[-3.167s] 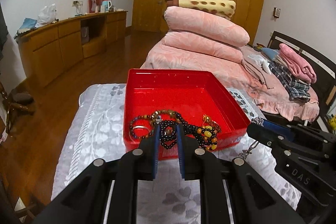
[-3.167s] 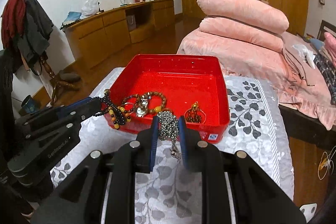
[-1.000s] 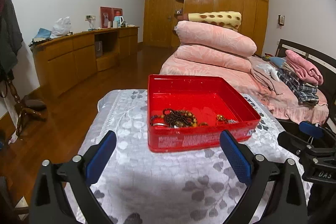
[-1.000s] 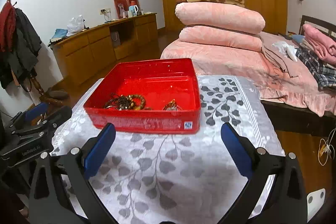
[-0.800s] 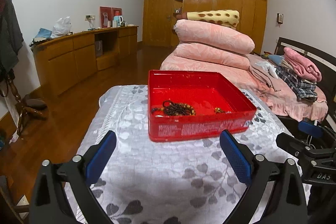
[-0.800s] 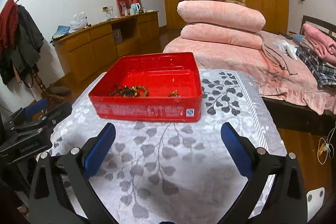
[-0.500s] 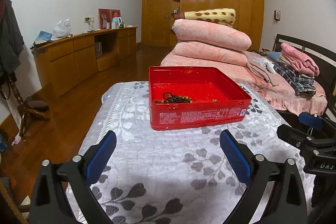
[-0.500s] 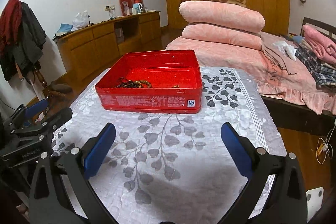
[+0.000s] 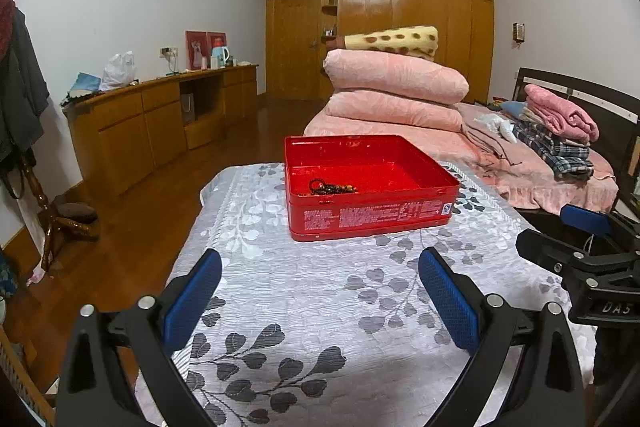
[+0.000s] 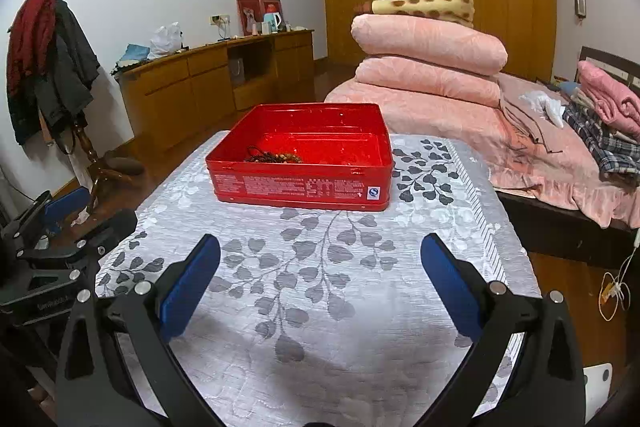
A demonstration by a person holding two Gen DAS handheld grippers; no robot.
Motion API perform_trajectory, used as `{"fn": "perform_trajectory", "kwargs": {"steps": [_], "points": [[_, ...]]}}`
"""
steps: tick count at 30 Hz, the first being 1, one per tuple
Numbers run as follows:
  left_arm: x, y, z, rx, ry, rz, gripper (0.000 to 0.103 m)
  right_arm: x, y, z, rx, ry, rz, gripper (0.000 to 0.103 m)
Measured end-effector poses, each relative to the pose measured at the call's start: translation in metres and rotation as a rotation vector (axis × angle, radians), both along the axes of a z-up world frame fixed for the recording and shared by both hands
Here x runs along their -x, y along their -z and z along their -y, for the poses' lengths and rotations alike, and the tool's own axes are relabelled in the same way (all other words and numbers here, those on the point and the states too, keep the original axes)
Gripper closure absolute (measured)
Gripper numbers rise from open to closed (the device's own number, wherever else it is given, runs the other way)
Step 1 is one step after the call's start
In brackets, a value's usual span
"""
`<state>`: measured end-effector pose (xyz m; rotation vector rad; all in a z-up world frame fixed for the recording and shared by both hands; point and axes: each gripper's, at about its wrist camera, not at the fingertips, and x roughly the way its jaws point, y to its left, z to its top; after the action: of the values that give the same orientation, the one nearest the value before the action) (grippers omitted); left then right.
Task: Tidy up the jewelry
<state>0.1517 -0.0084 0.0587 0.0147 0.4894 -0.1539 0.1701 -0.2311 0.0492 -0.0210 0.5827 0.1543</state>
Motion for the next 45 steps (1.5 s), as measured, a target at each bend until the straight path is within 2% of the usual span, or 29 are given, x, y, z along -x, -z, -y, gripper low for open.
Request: {"fn": "perform_trajectory", "kwargs": {"steps": [18,45], "points": [[0.038,-0.032,0.001,-0.021,-0.002,0.162,0.006,0.038,-0.033,0.003,-0.015,-0.015,0.150,0.006],[0.049,-0.042,0.005,-0.013,0.008,0.191,0.006,0.047,-0.041,0.002,-0.006,-0.026,0.185,0.006]]}}
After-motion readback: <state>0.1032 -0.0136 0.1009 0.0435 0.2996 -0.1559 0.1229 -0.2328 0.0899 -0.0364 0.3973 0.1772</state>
